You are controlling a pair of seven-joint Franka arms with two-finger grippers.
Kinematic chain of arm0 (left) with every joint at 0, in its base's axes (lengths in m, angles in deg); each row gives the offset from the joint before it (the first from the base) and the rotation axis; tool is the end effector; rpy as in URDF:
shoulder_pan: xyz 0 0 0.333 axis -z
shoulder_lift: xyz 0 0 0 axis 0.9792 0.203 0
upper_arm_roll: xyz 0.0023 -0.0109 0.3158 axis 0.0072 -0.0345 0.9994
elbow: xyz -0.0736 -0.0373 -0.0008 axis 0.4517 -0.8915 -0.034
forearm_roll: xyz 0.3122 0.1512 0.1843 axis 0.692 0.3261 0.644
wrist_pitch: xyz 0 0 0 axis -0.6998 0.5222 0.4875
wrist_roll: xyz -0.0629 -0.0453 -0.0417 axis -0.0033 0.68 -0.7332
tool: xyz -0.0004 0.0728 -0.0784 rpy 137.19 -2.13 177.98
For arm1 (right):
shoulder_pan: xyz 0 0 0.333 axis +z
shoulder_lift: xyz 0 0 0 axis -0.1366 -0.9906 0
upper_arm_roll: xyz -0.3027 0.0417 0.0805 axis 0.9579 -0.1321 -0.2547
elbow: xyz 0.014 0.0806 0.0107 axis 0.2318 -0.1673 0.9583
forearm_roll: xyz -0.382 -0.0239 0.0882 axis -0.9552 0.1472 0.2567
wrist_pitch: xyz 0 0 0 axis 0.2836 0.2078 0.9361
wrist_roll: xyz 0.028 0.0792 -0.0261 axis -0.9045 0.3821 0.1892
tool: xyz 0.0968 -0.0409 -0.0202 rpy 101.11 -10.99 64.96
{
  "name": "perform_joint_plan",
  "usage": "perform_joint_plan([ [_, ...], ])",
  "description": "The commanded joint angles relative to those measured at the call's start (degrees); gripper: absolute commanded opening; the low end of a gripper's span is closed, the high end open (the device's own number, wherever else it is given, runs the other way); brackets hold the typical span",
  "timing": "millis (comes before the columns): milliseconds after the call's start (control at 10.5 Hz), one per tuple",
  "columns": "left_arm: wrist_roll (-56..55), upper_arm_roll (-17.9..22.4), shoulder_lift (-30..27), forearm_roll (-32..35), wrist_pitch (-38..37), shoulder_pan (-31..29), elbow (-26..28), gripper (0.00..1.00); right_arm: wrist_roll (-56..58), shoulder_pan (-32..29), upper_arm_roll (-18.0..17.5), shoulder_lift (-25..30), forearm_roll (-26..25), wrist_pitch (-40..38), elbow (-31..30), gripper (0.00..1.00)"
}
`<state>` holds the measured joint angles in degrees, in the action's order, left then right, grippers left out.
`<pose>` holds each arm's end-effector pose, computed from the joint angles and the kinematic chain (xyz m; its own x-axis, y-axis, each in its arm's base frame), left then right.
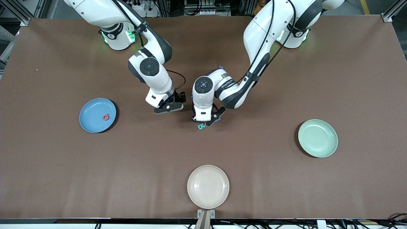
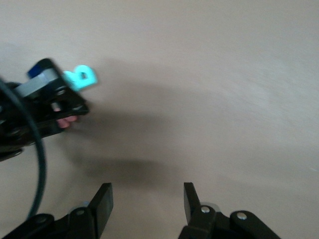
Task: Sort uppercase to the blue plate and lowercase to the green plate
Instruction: 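Lift the pink M with the left gripper while the right gripper returns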
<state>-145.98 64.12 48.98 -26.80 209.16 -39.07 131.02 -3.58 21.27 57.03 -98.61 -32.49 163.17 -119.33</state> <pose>0.4949 -0.5411 0.1785 0.6959 0.7179 -0.0182 0.7177 -0.6943 0.0539 0.4664 0.3710 0.2543 0.9730 0.2117 0.0919 0.2220 -0.9675 -0.1214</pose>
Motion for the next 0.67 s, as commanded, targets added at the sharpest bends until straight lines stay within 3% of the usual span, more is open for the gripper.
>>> perform_joint_plan([
  [0,0.04,0.10,-3.87,0.49,-4.32,-2.91,0.51,0.00,-0.18,0.47,-0.31,-0.01,-3.68,4.71,-2.57,0.66],
  [287,0.12,-0.95,-8.53,0.40,-8.98,-7.91,0.95,0.00,-0.88,0.56,-1.71,-0.09,-7.57,6.37,-2.66,0.67],
  [573,7.55,-6.47,-18.27,-1.00,-9.96,-24.04,11.28,0.00,-4.29,1.96,-1.71,-2.55,-7.66,10.34,-2.66,0.67],
])
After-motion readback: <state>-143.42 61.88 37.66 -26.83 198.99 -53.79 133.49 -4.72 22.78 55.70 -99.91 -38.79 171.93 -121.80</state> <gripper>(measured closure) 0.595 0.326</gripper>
